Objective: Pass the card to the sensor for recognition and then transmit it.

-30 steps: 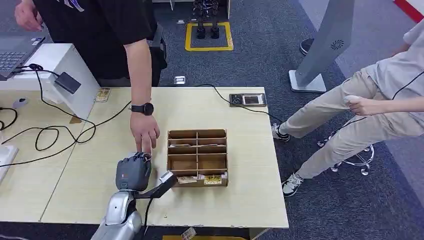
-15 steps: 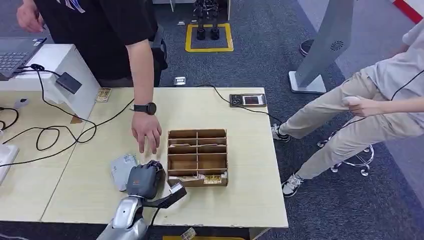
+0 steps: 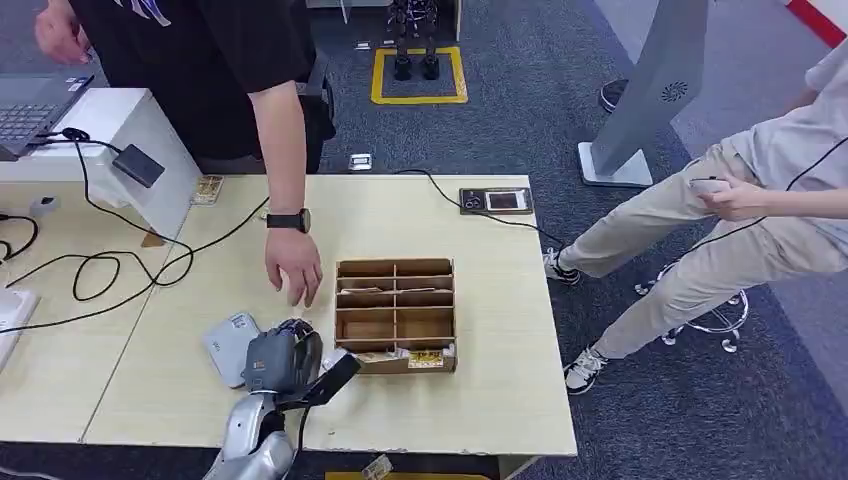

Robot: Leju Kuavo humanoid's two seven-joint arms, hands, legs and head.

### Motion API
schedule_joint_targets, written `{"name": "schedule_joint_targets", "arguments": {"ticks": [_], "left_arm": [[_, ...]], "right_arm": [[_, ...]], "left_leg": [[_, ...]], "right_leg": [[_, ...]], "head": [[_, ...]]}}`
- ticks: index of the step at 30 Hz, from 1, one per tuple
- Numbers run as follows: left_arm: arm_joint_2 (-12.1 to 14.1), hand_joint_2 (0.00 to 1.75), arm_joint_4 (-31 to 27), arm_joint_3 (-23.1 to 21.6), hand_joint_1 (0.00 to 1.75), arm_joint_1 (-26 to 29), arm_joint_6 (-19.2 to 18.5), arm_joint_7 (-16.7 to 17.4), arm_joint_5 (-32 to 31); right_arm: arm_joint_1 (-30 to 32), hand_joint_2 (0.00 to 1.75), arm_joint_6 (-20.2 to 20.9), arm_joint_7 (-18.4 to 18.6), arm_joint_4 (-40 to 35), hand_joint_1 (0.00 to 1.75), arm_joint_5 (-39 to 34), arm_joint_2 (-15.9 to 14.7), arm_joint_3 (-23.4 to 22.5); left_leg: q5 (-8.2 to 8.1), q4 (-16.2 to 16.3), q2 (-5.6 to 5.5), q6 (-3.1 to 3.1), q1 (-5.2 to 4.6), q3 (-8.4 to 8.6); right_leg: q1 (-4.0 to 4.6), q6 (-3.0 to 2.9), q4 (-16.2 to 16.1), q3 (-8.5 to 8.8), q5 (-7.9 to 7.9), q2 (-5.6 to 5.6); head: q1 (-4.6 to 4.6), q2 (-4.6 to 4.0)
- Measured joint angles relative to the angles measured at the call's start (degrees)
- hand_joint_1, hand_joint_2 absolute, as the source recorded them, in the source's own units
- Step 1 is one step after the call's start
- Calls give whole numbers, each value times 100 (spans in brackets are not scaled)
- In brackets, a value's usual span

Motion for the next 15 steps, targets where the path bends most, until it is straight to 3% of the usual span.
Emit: {"name": "schedule_joint_targets", "arguments": {"ticks": [4,9,15], "left_arm": [[-42,175,-267,35,175,67,2,-169,460],[-175,175,-756,223,175,150,-113,-623,1623],[-249,175,-1484,240,175,215,-426,-678,2507]], "right_arm": [[-3,175,-13,4,15,0,-72,4,57],[-5,175,-57,22,46,0,-188,24,101],[-12,175,-118,17,101,0,-372,57,236]], "left_leg": [[0,0,0,0,0,-1],[0,0,-3,0,0,-4],[0,1,-3,0,0,-9]], "right_leg": [[0,0,0,0,0,0],[0,0,0,-4,0,-1],[0,0,0,-10,0,-1]], "head": [[0,0],[0,0],[0,0]]}}
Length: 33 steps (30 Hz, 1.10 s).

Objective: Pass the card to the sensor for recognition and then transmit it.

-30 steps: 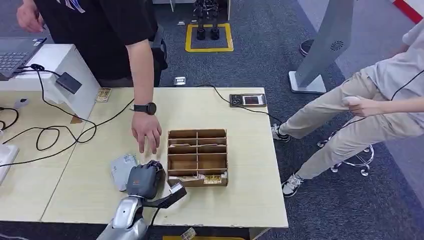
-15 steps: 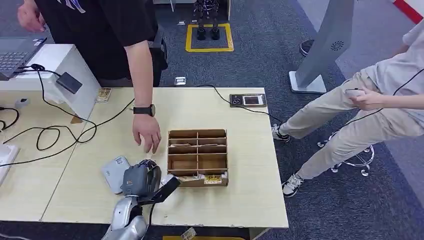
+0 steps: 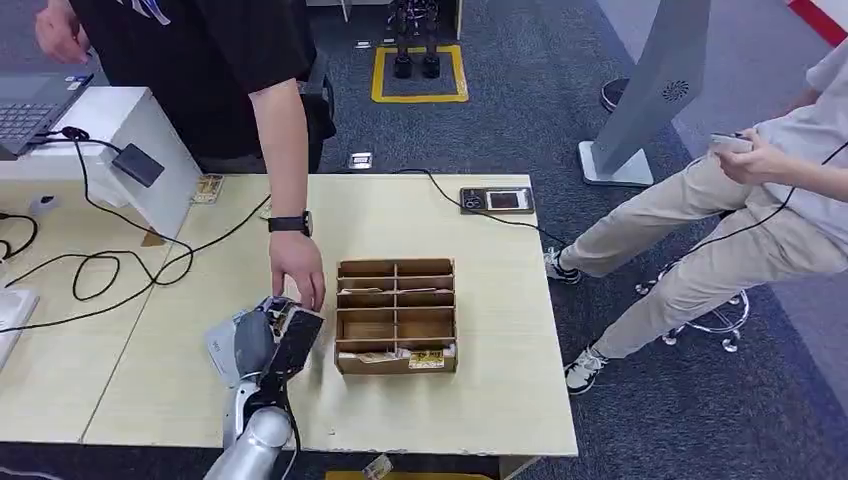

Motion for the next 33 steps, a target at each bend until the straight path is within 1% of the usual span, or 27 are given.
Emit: {"name": "schedule_joint_targets", "arguments": {"ticks": [4,11,24,29,33], "left_arm": [[-13,175,-338,0,175,0,-90,0,217],[-20,175,-606,-2,175,-89,-77,-48,451],[7,175,-626,-2,175,-307,33,-33,751],[11,175,-626,-2,175,-347,50,-120,1121],[11,175,-626,-2,175,-403,65,-135,1168]], "right_arm": [[-7,175,-2,-17,17,0,-61,9,101],[-28,175,-7,-17,31,0,-193,13,263],[-39,175,-44,37,31,0,-330,13,490],[-43,175,-61,55,31,0,-413,13,581],[-49,175,-68,68,31,0,-418,13,621]], "left_leg": [[0,0,0,0,0,-1],[0,0,1,0,0,-2],[-1,0,2,0,0,-4],[-1,0,2,0,0,-7],[-1,0,2,0,0,-8]], "right_leg": [[0,0,0,-1,0,1],[0,0,0,-3,0,1],[0,0,0,-7,0,3],[0,0,0,-10,0,3],[0,0,0,-10,0,4]], "head": [[-2,0],[0,0],[0,0],[0,0],[0,0]]}}
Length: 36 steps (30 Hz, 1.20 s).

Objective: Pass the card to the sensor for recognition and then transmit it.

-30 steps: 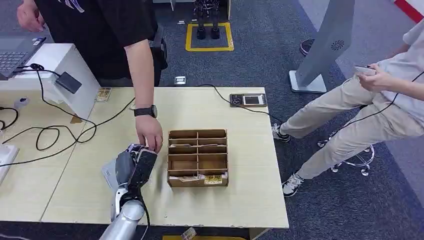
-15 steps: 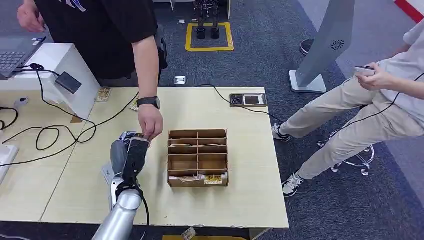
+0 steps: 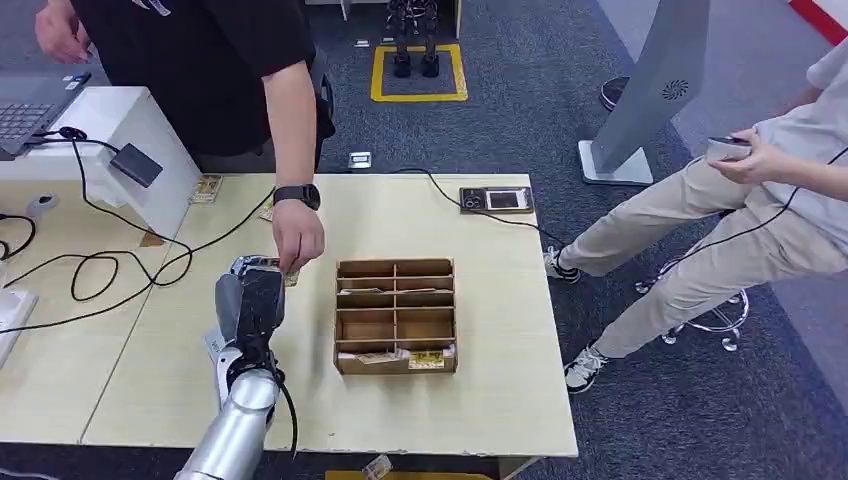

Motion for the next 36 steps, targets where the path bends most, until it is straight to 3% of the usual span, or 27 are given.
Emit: {"name": "schedule_joint_targets", "arguments": {"ticks": [6,7,14,15,23,24,30,33,36], "left_arm": [[0,175,0,0,175,-40,17,-6,30],[0,175,0,0,3,-43,31,-24,83],[-2,175,7,0,0,-44,264,-289,466],[-2,0,7,2,0,-44,271,-330,490],[-42,0,7,232,0,-36,284,-612,826],[-61,175,7,299,0,-32,288,-675,865],[-127,175,-212,479,0,122,293,-949,1382],[-127,175,-597,479,0,333,223,-1052,1697],[-125,175,-1246,466,0,665,-84,-1250,2134]], "right_arm": [[-2,175,-4,2,0,0,-4,0,55],[-2,175,-11,4,0,0,-13,0,61],[-6,175,-28,17,0,0,-181,0,186],[-7,175,-31,18,0,0,-203,0,208],[-8,175,-46,17,2,0,-361,0,356],[-8,175,-50,18,4,0,-378,0,369],[-8,175,-127,15,20,0,-514,0,433],[-7,175,-138,-2,37,0,-608,0,479],[-5,175,-140,-63,65,0,-723,2,503]], "left_leg": [[0,0,0,0,0,-2],[0,0,0,0,0,-3],[0,0,-1,0,0,-6],[0,0,-1,0,0,-6],[0,0,0,0,0,-6],[0,0,-1,0,0,-6],[0,0,0,0,0,-7],[0,0,0,0,0,-7],[-1,0,2,0,0,-7]], "right_leg": [[0,0,0,-3,0,1],[0,0,0,-4,0,1],[0,0,0,-5,0,0],[0,0,0,-5,0,0],[0,0,0,-5,0,0],[0,0,0,-5,0,0],[0,0,0,-5,0,0],[0,0,0,-5,-1,0],[0,1,0,-6,-1,2]], "head": [[0,0],[0,0],[0,0],[0,0],[0,0],[0,0],[0,0],[0,0],[0,0]]}}
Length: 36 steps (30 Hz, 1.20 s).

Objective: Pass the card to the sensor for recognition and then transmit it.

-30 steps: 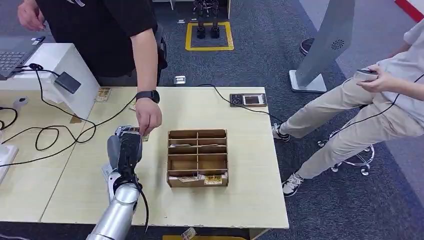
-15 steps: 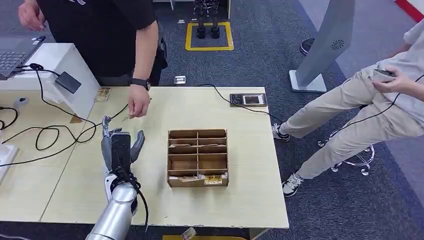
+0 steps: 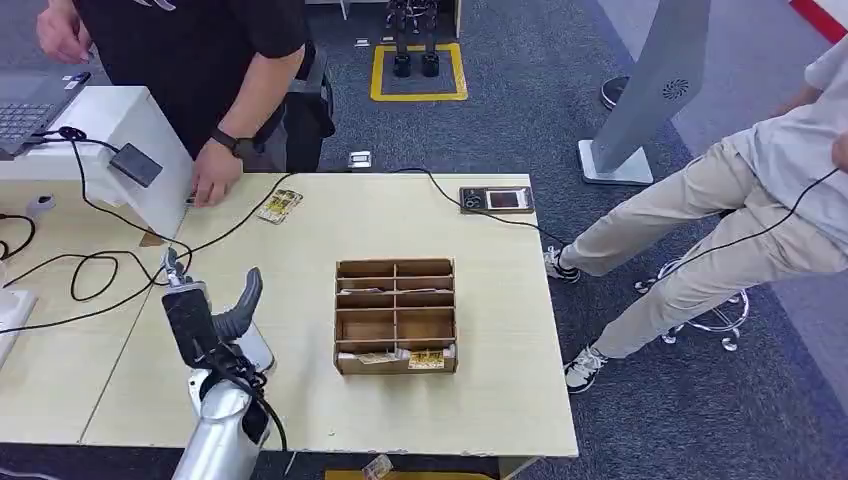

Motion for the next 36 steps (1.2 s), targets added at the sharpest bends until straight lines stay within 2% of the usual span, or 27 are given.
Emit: {"name": "schedule_joint_targets", "arguments": {"ticks": [3,7,9,14,19,22,23,26,30,31,36], "left_arm": [[50,175,-773,-127,0,451,-651,-147,439],[164,175,-1828,-409,0,1029,-1685,-378,705],[203,175,-2233,-535,0,1264,-2042,-444,749],[380,175,-2795,-898,0,1599,-2672,-628,469],[493,175,-3047,-1088,0,1729,-2841,-708,380],[644,175,-3137,-1288,0,1741,-3353,-909,7],[693,0,-3152,-1369,0,1740,-3442,-932,-207],[844,0,-3145,-1625,0,1731,-3408,-899,-979],[1025,0,-2981,-1981,0,1630,-2982,-669,-1801],[1064,175,-2916,-2074,0,1597,-2908,-645,-1894],[1204,175,-2695,-2341,0,1467,-2709,-468,-2215]], "right_arm": [[2,175,7,-92,51,0,-140,20,13],[2,175,39,-214,129,0,-365,52,55],[2,175,57,-243,156,0,-426,72,77],[-2,175,133,-337,214,0,-612,105,159],[-4,175,138,-346,241,0,-656,122,207],[-9,175,219,-383,247,0,-715,122,269],[-10,175,227,-383,249,0,-724,122,291],[-16,175,269,-381,265,0,-833,122,385],[-37,175,321,-339,265,0,-975,122,549],[-40,175,321,-337,265,0,-997,122,590],[-50,175,323,-321,267,0,-1063,122,736]], "left_leg": [[-1,0,0,0,0,-3],[-2,0,0,1,0,-5],[-2,0,-1,2,0,-6],[-2,0,-1,2,0,-6],[-1,0,-2,1,0,-4],[0,0,-2,1,0,-5],[0,0,-2,1,0,-4],[-1,0,-2,1,0,-4],[-1,0,-1,1,0,-5],[-1,0,0,1,0,-4],[-1,0,-1,1,0,-4]], "right_leg": [[0,1,0,-3,-1,1],[0,1,-1,-5,-2,0],[0,1,-2,-6,-2,0],[0,1,-1,-5,-1,-2],[0,0,-1,-5,-1,-3],[0,1,-1,-4,-1,-4],[0,1,-1,-4,-1,-3],[0,1,-1,-5,-1,-3],[0,1,-1,-6,-1,-3],[0,1,-1,-6,-1,-2],[0,1,-1,-6,-1,-3]], "head": [[0,0],[0,0],[0,0],[0,0],[0,0],[0,0],[0,0],[0,0],[0,0],[0,0],[0,0]]}}
